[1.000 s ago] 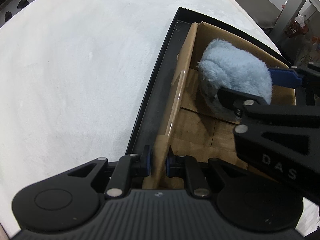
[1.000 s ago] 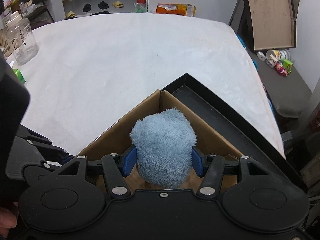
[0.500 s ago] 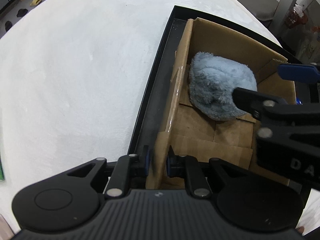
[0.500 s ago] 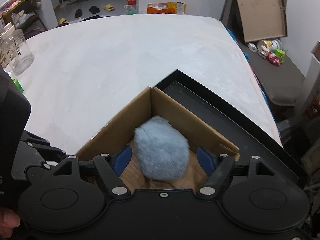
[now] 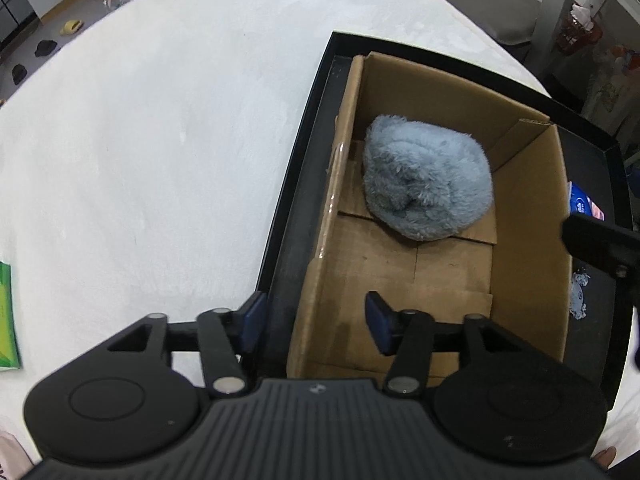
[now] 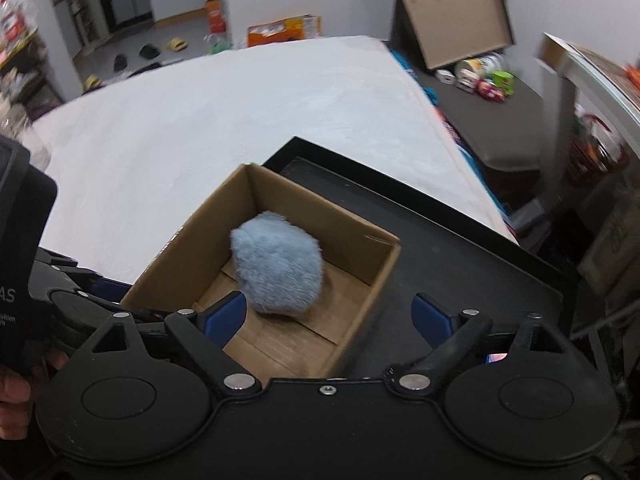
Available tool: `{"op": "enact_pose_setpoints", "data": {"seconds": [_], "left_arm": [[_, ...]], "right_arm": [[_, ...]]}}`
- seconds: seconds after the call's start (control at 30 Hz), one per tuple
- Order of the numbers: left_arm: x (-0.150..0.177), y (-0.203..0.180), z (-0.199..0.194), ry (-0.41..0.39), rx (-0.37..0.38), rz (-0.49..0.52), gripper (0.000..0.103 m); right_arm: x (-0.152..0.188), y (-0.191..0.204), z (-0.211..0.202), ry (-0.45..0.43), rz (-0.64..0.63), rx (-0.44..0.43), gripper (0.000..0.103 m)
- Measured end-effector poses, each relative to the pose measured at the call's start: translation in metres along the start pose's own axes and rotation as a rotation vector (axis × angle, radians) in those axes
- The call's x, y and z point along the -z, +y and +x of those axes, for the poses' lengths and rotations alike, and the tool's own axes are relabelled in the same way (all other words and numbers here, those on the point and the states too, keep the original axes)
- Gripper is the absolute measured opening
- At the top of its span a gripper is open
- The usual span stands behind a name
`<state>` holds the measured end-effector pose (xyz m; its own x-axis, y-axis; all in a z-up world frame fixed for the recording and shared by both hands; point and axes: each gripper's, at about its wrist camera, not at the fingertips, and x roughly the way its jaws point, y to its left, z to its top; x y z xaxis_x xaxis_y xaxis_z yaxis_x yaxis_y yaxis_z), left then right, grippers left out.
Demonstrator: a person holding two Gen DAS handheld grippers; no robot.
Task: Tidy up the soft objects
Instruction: 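Lower the plush ball into the box and open the right tool, then move the right tool to the white paper ball and grasp it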
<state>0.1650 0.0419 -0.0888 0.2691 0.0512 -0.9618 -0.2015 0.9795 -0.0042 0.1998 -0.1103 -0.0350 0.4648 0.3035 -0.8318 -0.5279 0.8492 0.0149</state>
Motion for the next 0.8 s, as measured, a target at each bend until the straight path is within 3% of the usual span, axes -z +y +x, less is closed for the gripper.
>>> {"op": "enact_pose_setpoints", "data": {"seconds": [0.13,0.23,0.8], "left_arm": [[0.004,-0.007,-0.008,-0.028,-0.015,0.035,0.072],[0.007,-0.009,-0.009,-0.030,-0.020,0.049,0.076],[0.017,-0.025,-0.012,-0.015,-0.055,0.094,0.081]], "right_arm": [[0.013,-0.020,-0.013,-0.022,0.082,-0.001,0.097],[0.024,-0.035,-0.019,-0.032,0.142,0.001,0.098],[0.098,-0.078,-0.008,0.090,0.452,-0.026,0.099]]}}
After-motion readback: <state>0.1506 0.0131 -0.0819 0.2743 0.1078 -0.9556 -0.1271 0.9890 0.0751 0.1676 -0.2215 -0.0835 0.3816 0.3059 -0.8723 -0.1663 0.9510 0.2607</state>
